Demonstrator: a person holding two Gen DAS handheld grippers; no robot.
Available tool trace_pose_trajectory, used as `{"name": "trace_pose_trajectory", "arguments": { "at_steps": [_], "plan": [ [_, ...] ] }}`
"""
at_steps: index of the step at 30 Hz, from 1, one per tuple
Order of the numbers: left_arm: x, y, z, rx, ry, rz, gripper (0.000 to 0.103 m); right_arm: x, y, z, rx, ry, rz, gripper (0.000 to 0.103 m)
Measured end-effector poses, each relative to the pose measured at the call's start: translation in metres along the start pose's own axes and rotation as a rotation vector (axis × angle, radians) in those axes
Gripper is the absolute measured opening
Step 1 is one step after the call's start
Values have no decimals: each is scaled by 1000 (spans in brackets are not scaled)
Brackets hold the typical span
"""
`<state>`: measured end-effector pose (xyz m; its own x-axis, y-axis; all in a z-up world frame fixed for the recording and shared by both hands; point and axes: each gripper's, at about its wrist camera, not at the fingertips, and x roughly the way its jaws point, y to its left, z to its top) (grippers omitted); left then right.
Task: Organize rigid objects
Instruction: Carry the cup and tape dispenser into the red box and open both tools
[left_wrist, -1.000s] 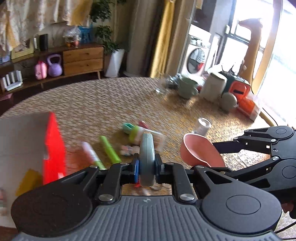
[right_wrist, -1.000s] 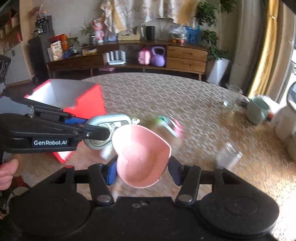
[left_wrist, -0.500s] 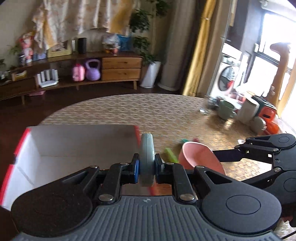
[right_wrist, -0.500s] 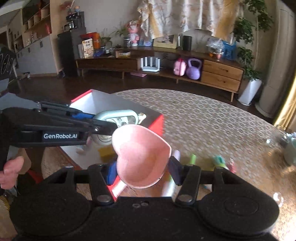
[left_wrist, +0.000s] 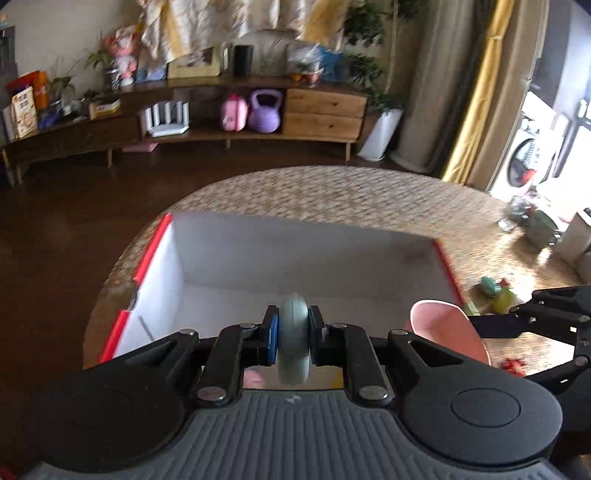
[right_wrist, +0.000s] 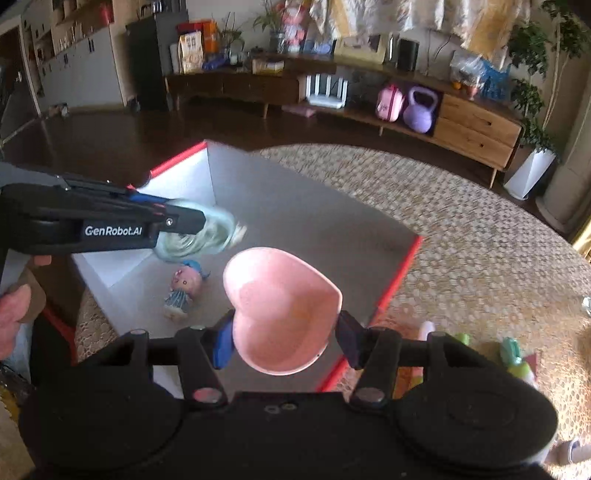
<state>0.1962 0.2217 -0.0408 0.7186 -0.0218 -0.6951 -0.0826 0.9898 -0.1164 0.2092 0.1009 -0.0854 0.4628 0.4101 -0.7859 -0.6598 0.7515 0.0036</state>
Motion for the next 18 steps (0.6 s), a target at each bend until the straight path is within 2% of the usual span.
{"name": "trace_pose_trajectory", "arguments": {
  "at_steps": [8, 18],
  "plan": [
    [29, 22, -3, -32, 54, -5, 16, 46, 19, 10, -53, 86, -32, 55],
    [39, 15, 0, -21, 68, -14, 16, 63, 31, 6, -84, 135, -58, 56]
  ]
}}
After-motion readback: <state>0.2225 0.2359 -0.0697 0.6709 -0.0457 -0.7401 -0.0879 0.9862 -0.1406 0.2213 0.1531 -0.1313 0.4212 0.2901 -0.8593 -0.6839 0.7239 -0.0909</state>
